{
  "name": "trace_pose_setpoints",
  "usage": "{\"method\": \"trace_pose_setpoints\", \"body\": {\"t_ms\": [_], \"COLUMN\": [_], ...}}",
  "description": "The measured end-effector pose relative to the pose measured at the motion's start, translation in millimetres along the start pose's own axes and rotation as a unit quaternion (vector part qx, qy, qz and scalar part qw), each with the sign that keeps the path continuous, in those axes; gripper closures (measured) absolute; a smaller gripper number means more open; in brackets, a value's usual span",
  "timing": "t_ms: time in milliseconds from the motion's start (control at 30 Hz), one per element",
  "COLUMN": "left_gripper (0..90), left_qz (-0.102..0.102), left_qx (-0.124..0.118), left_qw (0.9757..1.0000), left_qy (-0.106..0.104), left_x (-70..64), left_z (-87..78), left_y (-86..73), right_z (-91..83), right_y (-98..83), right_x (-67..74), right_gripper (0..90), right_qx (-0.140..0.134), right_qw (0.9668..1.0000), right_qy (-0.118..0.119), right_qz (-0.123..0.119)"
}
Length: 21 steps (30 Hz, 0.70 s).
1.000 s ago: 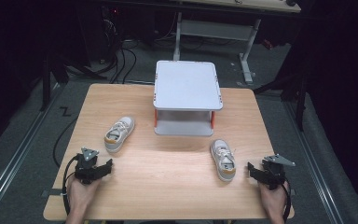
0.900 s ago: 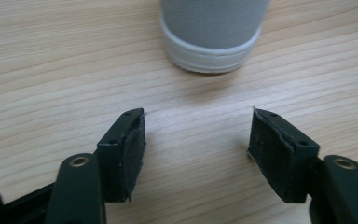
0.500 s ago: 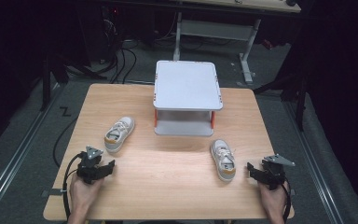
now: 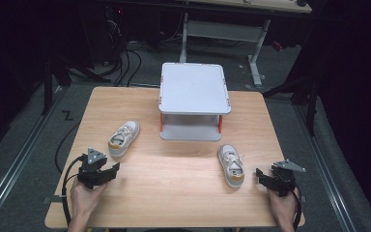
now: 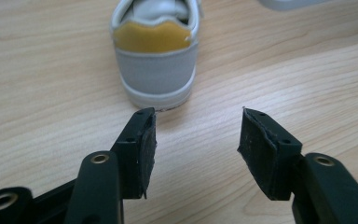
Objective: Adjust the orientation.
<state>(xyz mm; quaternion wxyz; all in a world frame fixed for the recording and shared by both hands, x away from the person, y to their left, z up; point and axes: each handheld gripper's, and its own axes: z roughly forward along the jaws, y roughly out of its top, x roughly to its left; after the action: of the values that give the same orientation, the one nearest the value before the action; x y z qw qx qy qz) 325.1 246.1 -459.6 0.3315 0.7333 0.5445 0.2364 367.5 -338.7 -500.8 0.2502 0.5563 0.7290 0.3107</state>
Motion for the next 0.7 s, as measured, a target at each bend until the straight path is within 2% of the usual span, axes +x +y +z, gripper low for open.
{"method": "trace_pose_setpoints", "body": {"t_ms": [167,333,500,700], "left_gripper": [45.9,45.6,45.6,45.8], "left_qz": [0.009,0.015,0.025,0.033], "left_qx": [-0.02,-0.023,-0.013,0.004], "left_qw": [0.9998,0.9996,0.9996,0.9994], "left_qy": [-0.002,-0.003,-0.002,-0.002], "left_x": [-3.6,-4.4,-3.3,-1.5], "left_z": [-9.2,-9.1,0.5,14.6], "left_y": [15.4,29.0,51.1,62.2], "right_z": [0.0,0.0,-0.1,0.0], "right_y": [0.0,0.0,0.0,0.0], "right_x": [0.0,0.1,0.1,0.1], "right_gripper": [33.0,33.0,32.9,32.6], "right_qx": [0.0,0.0,0.0,0.0], "right_qw": [1.0,1.0,1.0,1.0], "right_qy": [0.001,0.001,0.001,0.003], "right_qz": [-0.001,-0.001,-0.001,-0.004]}}
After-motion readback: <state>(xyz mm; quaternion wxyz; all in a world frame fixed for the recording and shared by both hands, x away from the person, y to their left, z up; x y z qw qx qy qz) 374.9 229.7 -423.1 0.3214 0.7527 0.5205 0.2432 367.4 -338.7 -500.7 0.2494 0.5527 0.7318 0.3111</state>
